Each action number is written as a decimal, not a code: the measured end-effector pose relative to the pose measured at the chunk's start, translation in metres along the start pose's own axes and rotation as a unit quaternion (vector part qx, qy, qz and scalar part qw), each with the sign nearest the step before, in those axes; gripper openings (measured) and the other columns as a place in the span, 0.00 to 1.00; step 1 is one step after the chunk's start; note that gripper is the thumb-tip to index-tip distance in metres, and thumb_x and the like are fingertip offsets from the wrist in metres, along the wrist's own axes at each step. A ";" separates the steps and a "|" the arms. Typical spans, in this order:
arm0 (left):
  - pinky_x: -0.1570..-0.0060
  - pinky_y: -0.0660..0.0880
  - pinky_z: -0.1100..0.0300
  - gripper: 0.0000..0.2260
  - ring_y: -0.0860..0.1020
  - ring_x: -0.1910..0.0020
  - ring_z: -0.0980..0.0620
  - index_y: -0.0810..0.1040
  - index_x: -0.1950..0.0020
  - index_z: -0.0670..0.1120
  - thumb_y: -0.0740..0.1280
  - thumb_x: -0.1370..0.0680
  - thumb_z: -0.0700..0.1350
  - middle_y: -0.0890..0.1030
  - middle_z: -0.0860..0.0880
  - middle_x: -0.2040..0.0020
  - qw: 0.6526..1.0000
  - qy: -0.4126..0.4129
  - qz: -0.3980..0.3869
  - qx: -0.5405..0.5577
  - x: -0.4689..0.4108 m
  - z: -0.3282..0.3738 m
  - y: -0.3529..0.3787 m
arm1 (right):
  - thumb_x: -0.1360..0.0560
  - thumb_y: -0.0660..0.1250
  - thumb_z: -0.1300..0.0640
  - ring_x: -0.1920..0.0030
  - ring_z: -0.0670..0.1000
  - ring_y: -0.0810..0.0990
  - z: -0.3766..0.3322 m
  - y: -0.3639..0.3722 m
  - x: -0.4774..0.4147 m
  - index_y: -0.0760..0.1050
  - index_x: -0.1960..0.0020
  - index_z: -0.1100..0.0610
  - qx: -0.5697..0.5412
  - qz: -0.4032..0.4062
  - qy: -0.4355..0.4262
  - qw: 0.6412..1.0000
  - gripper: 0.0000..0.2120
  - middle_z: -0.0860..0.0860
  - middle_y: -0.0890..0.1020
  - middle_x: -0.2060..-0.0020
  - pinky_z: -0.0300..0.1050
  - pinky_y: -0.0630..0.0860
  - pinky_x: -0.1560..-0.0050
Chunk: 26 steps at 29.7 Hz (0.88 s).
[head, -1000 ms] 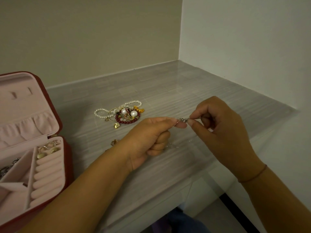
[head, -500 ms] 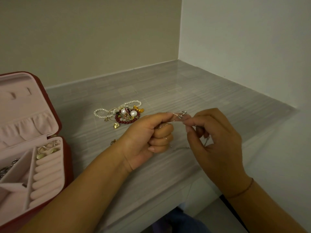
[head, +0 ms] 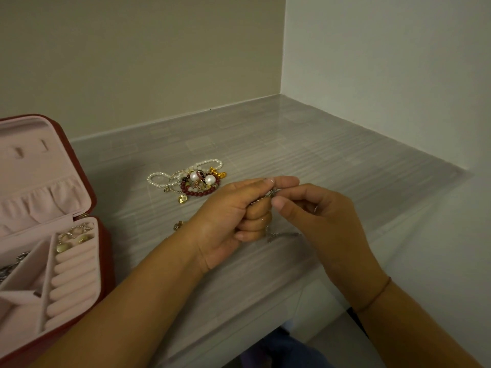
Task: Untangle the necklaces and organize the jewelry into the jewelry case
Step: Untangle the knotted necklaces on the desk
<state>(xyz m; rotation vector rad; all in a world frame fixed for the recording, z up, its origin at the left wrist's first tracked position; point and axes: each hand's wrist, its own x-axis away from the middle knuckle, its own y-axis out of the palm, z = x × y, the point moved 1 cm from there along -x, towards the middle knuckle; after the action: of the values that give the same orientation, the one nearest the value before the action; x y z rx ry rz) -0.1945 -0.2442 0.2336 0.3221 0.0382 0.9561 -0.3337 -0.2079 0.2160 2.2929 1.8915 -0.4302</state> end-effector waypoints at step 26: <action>0.49 0.72 0.71 0.12 0.80 0.49 0.64 0.83 0.51 0.50 0.67 0.31 0.52 0.85 0.56 0.52 0.972 0.114 0.123 -0.165 0.001 0.001 0.006 | 0.28 0.67 0.58 0.71 0.37 0.73 -0.024 -0.027 -0.024 0.79 0.59 0.57 -0.003 -0.098 0.029 0.995 0.04 0.40 0.76 0.75 0.26 0.68 0.66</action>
<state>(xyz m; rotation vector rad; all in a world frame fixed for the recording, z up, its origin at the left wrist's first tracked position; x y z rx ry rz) -0.1985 -0.2400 0.2370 -0.0937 0.0487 1.2212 -0.3613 -0.2175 0.2483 2.1461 2.1532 -0.3834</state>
